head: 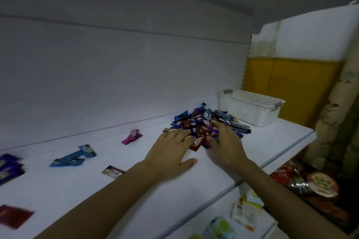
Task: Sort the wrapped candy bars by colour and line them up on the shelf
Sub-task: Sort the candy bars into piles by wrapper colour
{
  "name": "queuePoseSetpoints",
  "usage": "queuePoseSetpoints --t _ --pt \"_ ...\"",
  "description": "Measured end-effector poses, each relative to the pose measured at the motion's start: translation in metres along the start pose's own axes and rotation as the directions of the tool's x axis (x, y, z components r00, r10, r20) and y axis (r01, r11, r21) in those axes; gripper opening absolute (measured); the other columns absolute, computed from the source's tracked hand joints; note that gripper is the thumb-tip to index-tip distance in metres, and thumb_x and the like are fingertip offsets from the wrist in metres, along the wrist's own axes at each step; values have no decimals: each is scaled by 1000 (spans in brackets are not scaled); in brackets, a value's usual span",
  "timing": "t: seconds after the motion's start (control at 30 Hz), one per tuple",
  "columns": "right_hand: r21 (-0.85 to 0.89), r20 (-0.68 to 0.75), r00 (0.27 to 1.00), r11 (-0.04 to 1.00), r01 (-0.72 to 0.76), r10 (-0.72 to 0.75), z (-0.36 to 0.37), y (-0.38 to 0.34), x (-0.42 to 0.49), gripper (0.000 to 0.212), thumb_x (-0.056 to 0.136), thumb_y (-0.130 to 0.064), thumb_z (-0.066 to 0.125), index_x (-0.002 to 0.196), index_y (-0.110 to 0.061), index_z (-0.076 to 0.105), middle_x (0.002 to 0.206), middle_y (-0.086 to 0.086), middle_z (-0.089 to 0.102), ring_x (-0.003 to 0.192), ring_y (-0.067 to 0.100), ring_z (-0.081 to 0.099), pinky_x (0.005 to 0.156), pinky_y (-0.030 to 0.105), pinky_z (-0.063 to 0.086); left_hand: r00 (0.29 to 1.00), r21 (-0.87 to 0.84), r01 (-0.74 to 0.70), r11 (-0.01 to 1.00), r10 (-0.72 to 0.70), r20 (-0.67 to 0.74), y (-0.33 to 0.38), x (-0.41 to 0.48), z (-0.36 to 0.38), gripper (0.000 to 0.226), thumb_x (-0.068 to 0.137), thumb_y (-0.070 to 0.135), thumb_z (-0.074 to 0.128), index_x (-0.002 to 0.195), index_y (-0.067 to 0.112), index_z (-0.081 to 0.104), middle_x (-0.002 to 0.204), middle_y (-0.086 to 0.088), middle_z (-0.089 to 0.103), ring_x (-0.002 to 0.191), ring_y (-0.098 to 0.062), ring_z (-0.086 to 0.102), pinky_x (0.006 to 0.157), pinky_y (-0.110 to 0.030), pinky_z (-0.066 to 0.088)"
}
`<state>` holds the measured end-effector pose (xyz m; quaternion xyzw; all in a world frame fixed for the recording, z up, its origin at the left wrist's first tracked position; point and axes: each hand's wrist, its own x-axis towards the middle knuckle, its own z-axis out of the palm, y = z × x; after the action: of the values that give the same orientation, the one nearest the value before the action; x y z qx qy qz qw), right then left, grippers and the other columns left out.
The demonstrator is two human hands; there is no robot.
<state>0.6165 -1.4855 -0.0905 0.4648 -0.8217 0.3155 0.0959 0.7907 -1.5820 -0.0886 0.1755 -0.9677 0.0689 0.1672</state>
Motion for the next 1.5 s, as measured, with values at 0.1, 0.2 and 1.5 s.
queuePoseSetpoints --t 0.1,0.2,1.5 --pt "-43 -13 1000 999 -23 22 7 29 30 38 95 -27 48 130 -16 43 123 7 54 114 26 49 94 43 43 993 -35 114 993 -112 38 9 41 25 68 90 64 39 149 34 21 161 4 11 146 -20 6 118 -44 6" --pt "6 -4 1000 1000 -4 4 20 48 48 37 96 -23 46 132 -13 44 122 10 55 111 27 50 92 42 44 957 -165 284 945 -269 108 19 77 51 90 77 80 44 149 42 6 161 4 -4 147 -25 -6 113 -59 -2" --pt "188 49 969 955 228 -241 20 40 47 45 97 -38 45 137 -20 42 136 -1 47 126 16 39 108 34 31 583 -943 255 215 -812 -28 -2 96 16 11 95 24 56 95 28 66 93 4 73 85 -14 70 76 -28 58"
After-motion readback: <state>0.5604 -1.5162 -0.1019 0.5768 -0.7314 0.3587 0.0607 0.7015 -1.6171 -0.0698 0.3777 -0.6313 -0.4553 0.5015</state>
